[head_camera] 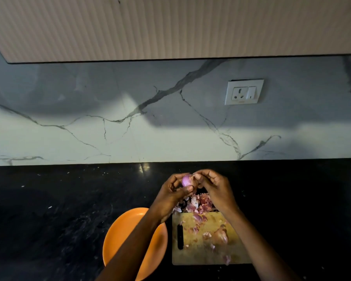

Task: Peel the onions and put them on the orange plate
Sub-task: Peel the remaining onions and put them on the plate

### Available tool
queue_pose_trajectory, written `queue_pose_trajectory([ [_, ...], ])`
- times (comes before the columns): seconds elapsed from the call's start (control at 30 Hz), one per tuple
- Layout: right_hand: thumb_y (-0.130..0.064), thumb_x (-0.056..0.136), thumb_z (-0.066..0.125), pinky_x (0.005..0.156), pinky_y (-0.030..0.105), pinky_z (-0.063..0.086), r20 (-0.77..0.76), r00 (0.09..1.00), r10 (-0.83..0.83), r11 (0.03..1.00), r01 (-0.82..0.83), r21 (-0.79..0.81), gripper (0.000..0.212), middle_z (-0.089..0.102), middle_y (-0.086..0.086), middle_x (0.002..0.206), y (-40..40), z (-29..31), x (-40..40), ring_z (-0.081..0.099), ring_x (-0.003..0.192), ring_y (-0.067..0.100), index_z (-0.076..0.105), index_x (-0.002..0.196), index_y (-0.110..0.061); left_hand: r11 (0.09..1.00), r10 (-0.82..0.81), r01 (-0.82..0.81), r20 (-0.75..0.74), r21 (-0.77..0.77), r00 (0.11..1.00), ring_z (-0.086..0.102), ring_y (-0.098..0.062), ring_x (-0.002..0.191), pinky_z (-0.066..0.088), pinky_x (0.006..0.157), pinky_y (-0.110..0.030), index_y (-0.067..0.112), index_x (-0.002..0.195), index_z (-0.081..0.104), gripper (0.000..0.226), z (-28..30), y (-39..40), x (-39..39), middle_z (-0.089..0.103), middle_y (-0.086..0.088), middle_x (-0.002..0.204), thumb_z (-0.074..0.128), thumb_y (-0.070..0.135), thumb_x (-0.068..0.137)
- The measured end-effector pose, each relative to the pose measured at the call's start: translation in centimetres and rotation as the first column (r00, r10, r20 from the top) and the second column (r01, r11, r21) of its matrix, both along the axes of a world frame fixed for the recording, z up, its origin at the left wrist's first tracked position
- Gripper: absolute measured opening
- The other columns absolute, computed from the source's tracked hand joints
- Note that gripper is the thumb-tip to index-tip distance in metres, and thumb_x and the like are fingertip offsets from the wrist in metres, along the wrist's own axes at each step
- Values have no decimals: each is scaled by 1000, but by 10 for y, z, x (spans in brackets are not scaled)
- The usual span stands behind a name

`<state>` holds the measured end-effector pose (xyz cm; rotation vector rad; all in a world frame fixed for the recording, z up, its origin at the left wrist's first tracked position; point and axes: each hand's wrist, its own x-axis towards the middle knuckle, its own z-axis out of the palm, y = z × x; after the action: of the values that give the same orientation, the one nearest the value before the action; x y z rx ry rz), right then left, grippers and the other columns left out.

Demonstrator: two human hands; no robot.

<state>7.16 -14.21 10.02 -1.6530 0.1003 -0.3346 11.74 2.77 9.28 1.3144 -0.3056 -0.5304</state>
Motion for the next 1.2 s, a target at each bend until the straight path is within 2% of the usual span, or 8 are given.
queue_pose_trajectory([
  [0.13,-16,91,72,90,34,57,0,997,76,997,-76,-31,16,75,-1,106,0,4,1,71,102,15,74,104,-26,999,46,-46,-13,-18,999,62,-36,120,51,103,-49,6,127,58,44,-3,2,1,66,-19,125,71,9,86],
  [0.3,-10,86,77,84,33,58,-37,998,43,997,-45,-66,15,77,-1,93,0,6,2,73,91,14,75,92,-23,990,127,-133,120,43,985,66,-30,114,57,93,-42,6,120,60,50,1,3,-3,70,-9,118,81,14,75],
  [0.53,-14,94,69,75,19,54,-17,999,-35,989,32,-142,14,73,-6,91,7,3,-1,69,88,4,70,94,-27,986,143,-158,224,53,964,70,-23,106,59,90,-37,4,116,61,53,6,-2,-6,73,-7,111,83,19,69],
  [0.7,-16,99,62,70,14,51,32,993,-110,974,114,-196,8,70,-6,94,13,-1,-3,66,86,1,66,99,-24,997,62,-66,132,28,989,67,-27,110,57,91,-37,5,123,60,47,9,0,-3,69,-10,116,77,14,80],
  [0.8,-16,101,58,68,17,53,-14,992,-129,990,128,-67,11,69,-5,93,14,1,-2,66,84,-2,66,98,-24,1000,-20,21,48,-18,999,63,-34,117,53,100,-46,6,130,57,46,8,3,1,66,-17,124,73,9,87],
  [0.9,-20,102,56,73,22,54,-60,987,-150,987,153,50,11,70,-3,92,8,-2,1,66,86,6,66,102,-24,997,-67,67,-11,-44,998,59,-40,121,49,106,-50,10,133,59,48,4,3,1,64,-18,129,71,10,87],
  [1.07,-27,102,53,76,23,51,-74,988,-134,991,135,22,10,70,0,96,-3,-4,-2,66,85,7,62,106,-23,999,15,-17,57,35,998,63,-27,118,54,96,-35,18,132,61,48,7,2,1,67,-7,126,74,19,86],
  [1.2,-41,103,43,75,21,50,-151,983,-105,992,93,-87,31,72,-5,93,-5,-6,-7,66,81,2,68,99,-23,996,77,-81,110,33,991,65,-22,117,54,93,-32,16,134,58,49,3,4,3,68,-5,126,71,6,87],
])
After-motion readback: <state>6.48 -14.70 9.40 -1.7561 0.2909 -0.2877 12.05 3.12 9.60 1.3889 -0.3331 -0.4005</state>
